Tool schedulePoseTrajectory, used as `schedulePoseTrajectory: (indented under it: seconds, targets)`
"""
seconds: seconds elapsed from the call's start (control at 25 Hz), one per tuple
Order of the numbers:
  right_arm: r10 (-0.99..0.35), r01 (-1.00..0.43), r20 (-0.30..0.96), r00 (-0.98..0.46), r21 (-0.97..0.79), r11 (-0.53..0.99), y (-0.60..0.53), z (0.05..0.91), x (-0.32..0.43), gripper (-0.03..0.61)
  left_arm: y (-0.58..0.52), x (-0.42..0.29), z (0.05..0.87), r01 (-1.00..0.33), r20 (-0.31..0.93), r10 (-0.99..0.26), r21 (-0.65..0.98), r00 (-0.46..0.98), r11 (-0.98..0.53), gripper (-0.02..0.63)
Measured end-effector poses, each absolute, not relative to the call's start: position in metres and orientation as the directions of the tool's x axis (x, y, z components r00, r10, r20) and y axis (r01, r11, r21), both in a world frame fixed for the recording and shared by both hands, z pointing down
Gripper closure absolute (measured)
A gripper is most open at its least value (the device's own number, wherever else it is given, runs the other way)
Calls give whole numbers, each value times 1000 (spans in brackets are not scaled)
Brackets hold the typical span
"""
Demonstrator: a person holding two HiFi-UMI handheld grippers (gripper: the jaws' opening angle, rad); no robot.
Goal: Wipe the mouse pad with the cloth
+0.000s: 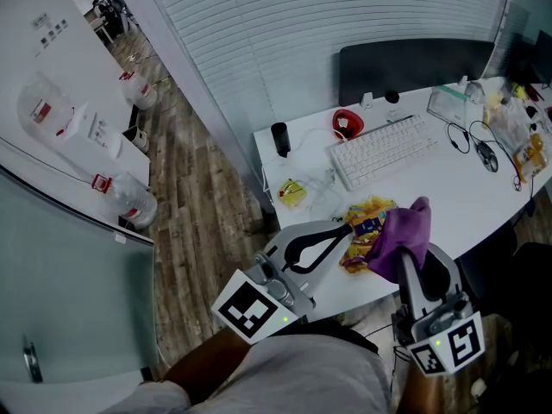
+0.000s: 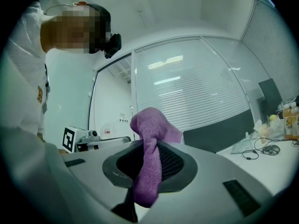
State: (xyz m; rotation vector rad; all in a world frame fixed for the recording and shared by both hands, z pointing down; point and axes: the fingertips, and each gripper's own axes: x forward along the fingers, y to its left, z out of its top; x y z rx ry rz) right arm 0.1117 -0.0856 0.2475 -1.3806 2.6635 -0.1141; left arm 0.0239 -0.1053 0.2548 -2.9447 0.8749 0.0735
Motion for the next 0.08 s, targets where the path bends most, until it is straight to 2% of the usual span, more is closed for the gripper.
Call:
schedulePoseTrajectory:
  seconds: [0.08]
  targets:
    - [-817, -806, -86, -570, -131, 577, -84, 248, 110, 514, -104, 23, 255, -545, -67, -541, -54, 838, -837, 598]
